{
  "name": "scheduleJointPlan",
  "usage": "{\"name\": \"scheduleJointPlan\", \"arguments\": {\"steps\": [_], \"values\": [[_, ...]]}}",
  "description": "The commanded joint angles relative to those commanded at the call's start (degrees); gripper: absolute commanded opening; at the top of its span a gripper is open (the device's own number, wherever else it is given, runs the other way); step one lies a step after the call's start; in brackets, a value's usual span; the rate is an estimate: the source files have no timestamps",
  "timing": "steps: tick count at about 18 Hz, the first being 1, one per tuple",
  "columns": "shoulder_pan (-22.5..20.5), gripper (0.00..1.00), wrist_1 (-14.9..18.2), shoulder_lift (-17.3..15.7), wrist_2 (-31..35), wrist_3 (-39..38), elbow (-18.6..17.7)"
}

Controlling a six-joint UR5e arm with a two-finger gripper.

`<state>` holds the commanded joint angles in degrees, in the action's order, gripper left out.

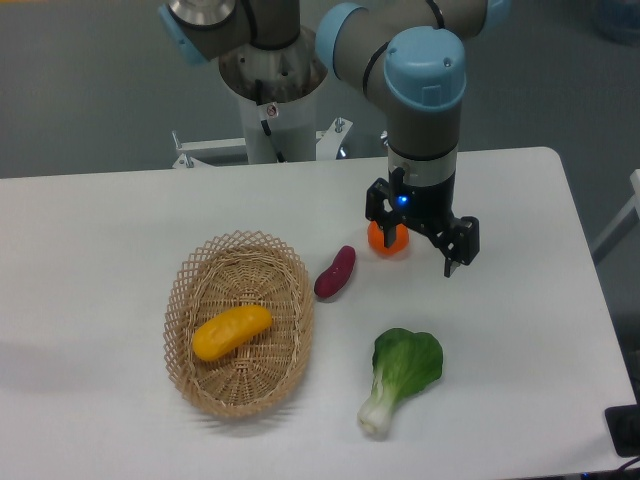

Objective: Pick up the mango from the basket
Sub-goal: 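Move the open gripper over the basket down to the yellow mango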

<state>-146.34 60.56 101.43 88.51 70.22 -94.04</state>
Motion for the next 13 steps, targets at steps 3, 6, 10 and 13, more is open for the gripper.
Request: {"name": "scheduleJointPlan", "arguments": {"steps": [3,6,10,13], "values": [[0.3,1.0,-0.5,-0.1,-0.3,-0.1,-1.8],[0.9,1.0,-0.4,-0.5,-0.3,-1.0,-2.1],[3.2,1.0,-0.9,-1.6,-0.3,-4.6,-3.8],[6.8,1.0,-3.6,-1.1,-0.3,-10.8,-4.1]]}}
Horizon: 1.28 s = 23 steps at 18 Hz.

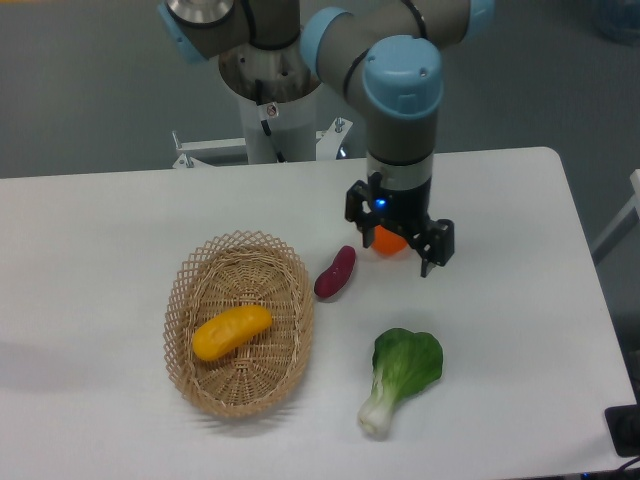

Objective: Pick up the mango from the basket
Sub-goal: 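Move the open gripper over the basket down to the yellow mango, then close the gripper around the yellow mango in the basket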

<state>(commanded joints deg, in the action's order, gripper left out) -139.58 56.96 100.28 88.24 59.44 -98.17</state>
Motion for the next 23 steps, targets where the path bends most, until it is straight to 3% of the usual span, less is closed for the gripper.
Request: {"name": "scheduleJointPlan", "arguments": {"steps": [7,19,23], "values": [[8.8,1.0,-7.1,3.5,0.1,-14.8,-2.6],[18.9,1.0,-8.1,11.1,4.6,-8.5,-3.8],[19.4,1.0,-8.1,12.2,5.3,-6.9,-4.4]]}}
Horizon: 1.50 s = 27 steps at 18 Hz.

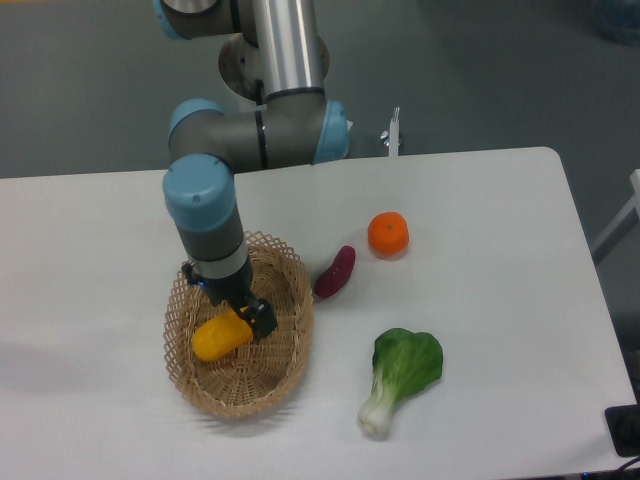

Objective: Pick up the mango from the basket
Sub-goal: 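Close the gripper around the yellow mango in the basket, then lift the mango out of the basket and carry it beside the orange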

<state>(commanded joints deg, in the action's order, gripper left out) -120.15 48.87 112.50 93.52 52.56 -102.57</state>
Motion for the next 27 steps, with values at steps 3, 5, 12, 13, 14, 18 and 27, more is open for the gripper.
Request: {"name": "scheduleJointPlan", "arguments": {"steps": [3,5,12,13,14,18,27], "values": [[0.4,1.0,-0.1,1.0,0.2,-0.3,-0.1],[1.0,1.0,-1.0,1.8,0.3,-0.8,-0.3],[1.7,1.0,-4.2,3.5,2.5,-1.0,-0.4],[1.7,1.0,-4.2,3.8,2.8,-1.1,-0.5],[1.7,1.0,-4.3,3.9,3.0,-1.1,-0.4],[1.7,0.56,-4.2,3.4,3.0,-1.8,-0.4],[0.5,0.45,-3.7,1.1,2.3,-1.1,0.1]]}}
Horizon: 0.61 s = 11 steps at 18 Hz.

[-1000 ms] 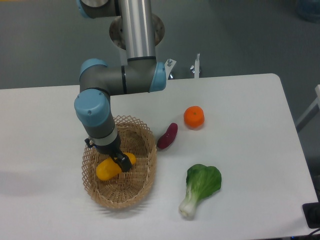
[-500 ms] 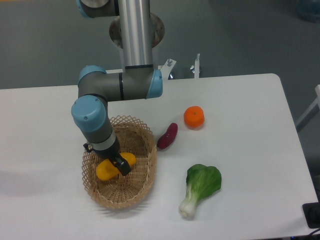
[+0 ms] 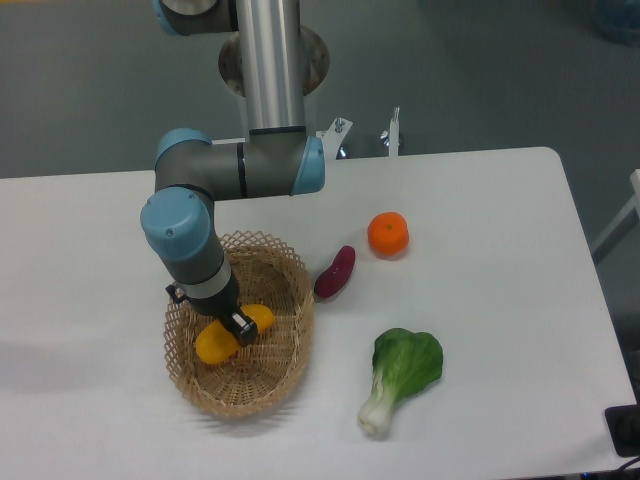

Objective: Pick up the mango from the basket
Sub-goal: 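Lift the mango out of the basket and carry it beside the orange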

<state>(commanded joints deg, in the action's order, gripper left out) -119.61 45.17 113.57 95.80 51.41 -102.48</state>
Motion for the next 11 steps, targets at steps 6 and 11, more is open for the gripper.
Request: {"name": "scheduleJointPlan", "arguments": {"steps": [6,11], "values": [[-9.2,0.45,1.5,-5.4,-5.4,0.9,1.1],[-17.8,0.46,4.7,-7.1,-6.2,12.5,2.5]]}}
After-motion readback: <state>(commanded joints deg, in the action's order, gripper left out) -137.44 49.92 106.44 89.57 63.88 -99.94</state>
